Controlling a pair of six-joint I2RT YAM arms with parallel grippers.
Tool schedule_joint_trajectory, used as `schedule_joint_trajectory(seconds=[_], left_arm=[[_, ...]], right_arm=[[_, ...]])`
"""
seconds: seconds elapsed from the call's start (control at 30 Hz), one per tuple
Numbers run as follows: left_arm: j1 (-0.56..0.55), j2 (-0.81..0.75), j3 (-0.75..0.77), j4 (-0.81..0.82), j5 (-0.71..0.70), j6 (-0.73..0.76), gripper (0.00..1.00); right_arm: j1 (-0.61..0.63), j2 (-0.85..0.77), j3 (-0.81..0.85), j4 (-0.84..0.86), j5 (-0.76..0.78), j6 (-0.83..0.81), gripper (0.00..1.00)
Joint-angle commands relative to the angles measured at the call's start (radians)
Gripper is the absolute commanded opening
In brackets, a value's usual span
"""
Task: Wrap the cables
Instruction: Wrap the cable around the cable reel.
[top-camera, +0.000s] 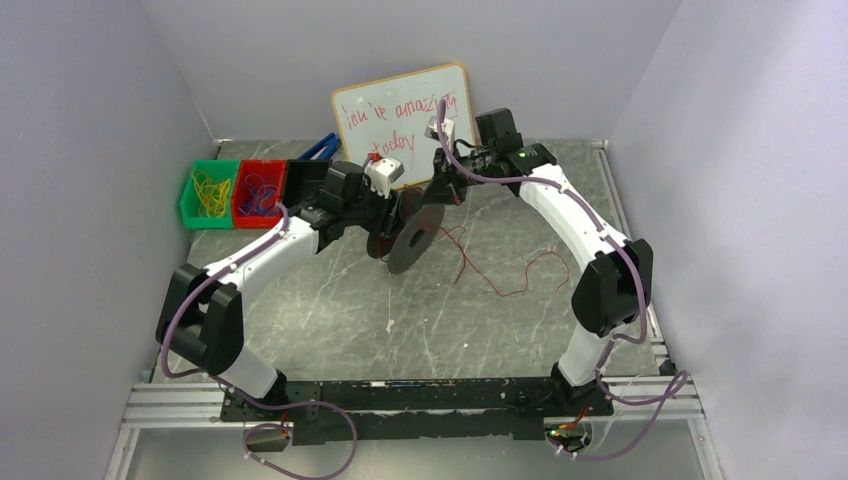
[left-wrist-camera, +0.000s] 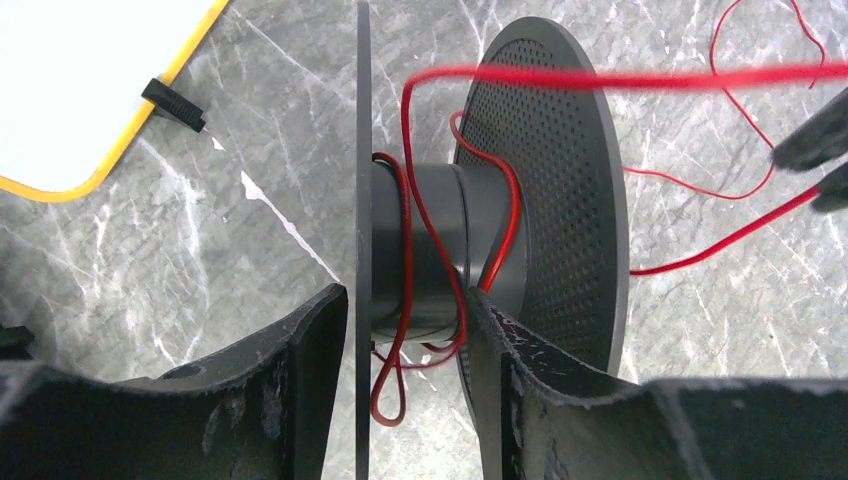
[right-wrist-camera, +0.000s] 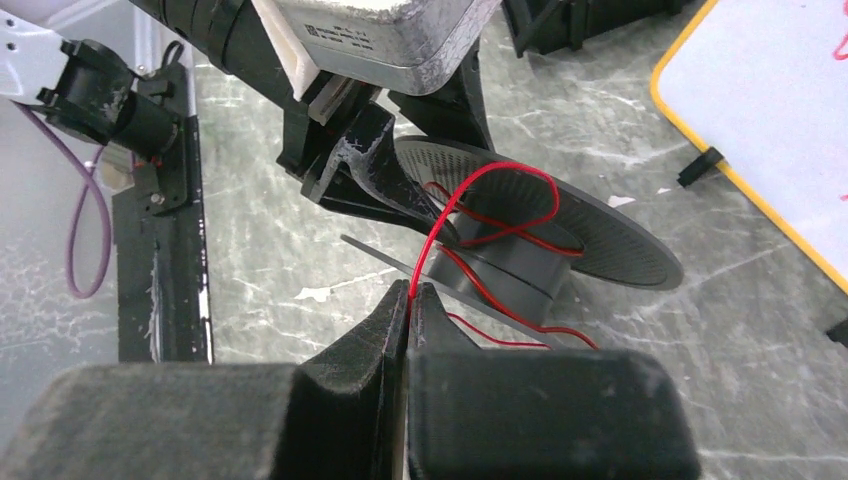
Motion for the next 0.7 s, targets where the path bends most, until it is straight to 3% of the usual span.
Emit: schedule_joint_trajectory(seconds=[0.0, 0.3, 0.67], left_arm=[[-0.004, -0.008, 0.042, 0.038, 0.034, -0.026, 0.53], [-0.004, 0.016, 0.045, 0.043, 0.054, -0.028, 0.55], [-0.002, 0.075, 0.078, 0.055, -0.033, -0.107, 0.54]], right_arm=[[-0.007, 0.030, 0.034, 0.003, -0.082, 0.010, 0.00], [-0.022, 0.046, 0.041, 0.011, -0.135, 0.037, 0.00], [-0.029, 0.058, 0.028, -0.014, -0.169, 0.015, 0.00]])
